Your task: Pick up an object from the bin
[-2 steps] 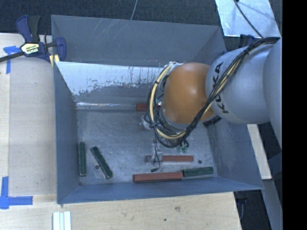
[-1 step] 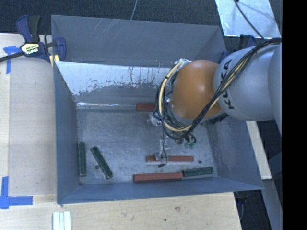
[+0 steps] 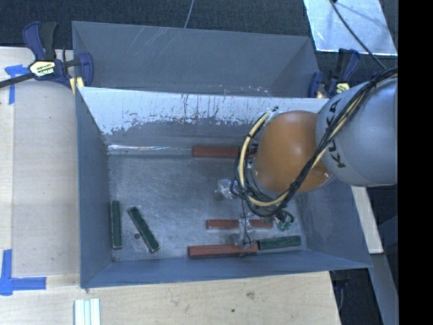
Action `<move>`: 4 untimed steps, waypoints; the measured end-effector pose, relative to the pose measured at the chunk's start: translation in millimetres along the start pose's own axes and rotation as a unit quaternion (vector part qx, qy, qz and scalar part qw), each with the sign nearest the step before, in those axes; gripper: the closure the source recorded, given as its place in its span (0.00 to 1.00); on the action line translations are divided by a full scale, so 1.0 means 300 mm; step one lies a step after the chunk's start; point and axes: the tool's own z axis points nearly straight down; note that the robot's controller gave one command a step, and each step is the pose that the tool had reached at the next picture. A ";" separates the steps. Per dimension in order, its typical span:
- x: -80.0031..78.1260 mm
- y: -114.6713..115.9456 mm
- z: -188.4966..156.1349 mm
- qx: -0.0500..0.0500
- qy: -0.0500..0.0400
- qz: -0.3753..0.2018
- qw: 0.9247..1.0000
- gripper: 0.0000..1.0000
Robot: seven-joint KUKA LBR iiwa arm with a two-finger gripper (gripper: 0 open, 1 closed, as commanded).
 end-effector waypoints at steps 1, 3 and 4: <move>0.054 0.182 0.001 -0.001 0.001 0.001 1.000 1.00; 0.053 0.179 0.000 -0.001 0.000 0.001 1.000 1.00; 0.043 0.177 -0.003 0.000 -0.007 0.002 1.000 0.00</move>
Offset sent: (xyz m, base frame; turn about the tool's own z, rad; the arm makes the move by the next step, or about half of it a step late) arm 0.0000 0.0000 0.0000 0.0000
